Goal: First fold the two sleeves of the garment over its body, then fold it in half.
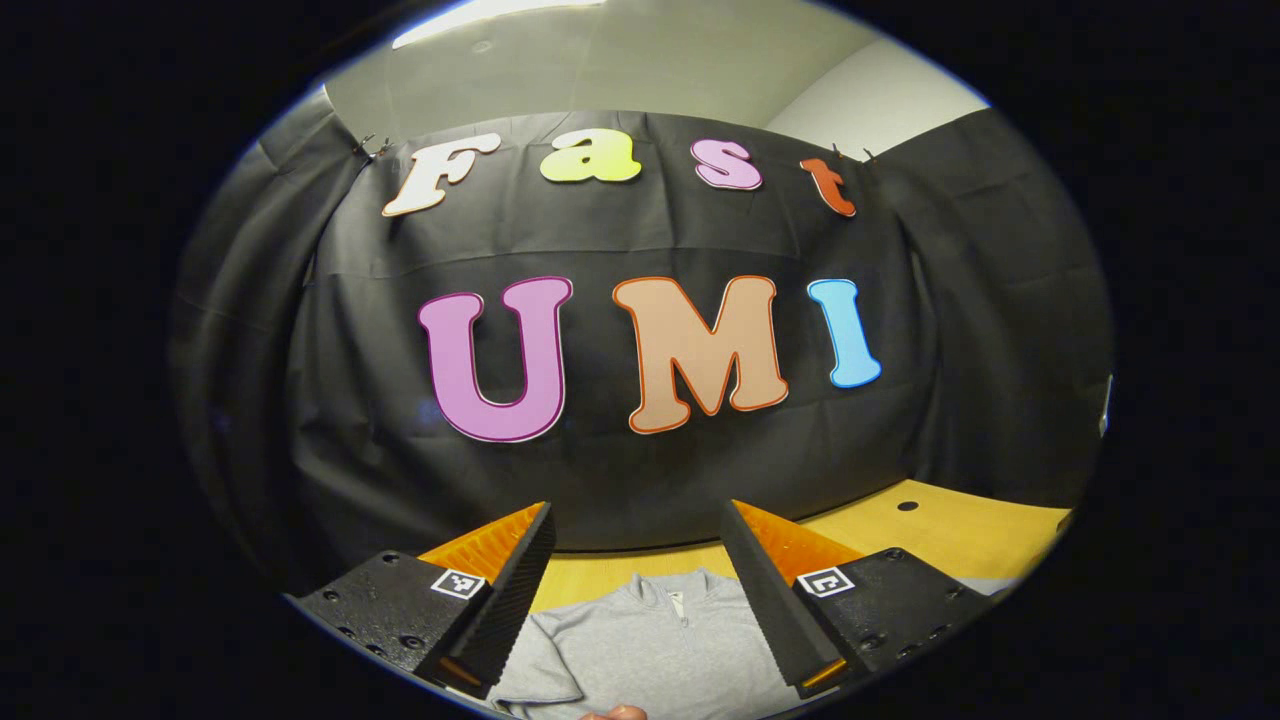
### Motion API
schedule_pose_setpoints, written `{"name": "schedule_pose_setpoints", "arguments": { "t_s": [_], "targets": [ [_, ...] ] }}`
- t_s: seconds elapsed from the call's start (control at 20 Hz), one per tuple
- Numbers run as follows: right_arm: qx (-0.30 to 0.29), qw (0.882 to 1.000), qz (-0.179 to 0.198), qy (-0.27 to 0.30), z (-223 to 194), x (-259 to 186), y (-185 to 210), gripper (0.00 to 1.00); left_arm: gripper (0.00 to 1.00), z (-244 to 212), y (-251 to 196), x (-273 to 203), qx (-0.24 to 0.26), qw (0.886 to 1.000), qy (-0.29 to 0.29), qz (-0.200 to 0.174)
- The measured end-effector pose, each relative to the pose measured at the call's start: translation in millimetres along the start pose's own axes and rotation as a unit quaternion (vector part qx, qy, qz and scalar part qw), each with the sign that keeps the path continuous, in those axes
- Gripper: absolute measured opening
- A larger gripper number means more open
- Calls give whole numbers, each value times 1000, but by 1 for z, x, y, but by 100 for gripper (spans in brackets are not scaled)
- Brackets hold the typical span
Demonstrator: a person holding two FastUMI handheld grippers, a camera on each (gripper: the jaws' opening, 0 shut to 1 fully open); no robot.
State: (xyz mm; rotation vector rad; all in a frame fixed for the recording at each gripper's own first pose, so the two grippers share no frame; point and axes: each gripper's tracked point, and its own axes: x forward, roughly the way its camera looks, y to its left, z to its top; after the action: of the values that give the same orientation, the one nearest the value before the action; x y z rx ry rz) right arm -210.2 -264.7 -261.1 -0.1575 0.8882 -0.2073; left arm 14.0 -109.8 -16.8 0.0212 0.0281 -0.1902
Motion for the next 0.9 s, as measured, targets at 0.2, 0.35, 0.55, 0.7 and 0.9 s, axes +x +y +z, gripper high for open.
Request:
{"name": "schedule_pose_setpoints", "arguments": {
  "t_s": [0.2, 0.35, 0.55, 0.7, 0.9],
  "targets": [
    [19, 999, 14, 38, -32, 4, 8, 98, 97, -11, -5, -2, -5, 1000, 18, 3],
    [21, 998, 23, 58, -50, 5, 9, 98, 96, -13, -11, -2, -6, 1000, 24, 4],
    [36, 995, 28, 87, -74, 3, 4, 98, 97, -13, -21, -1, -4, 1000, 25, -1],
    [54, 992, 27, 107, -90, 5, 2, 98, 97, -14, -28, 1, -2, 1000, 27, -4],
    [72, 989, 38, 124, -101, 6, 5, 97, 97, -14, -34, 2, 0, 1000, 27, -6]
  ]
}}
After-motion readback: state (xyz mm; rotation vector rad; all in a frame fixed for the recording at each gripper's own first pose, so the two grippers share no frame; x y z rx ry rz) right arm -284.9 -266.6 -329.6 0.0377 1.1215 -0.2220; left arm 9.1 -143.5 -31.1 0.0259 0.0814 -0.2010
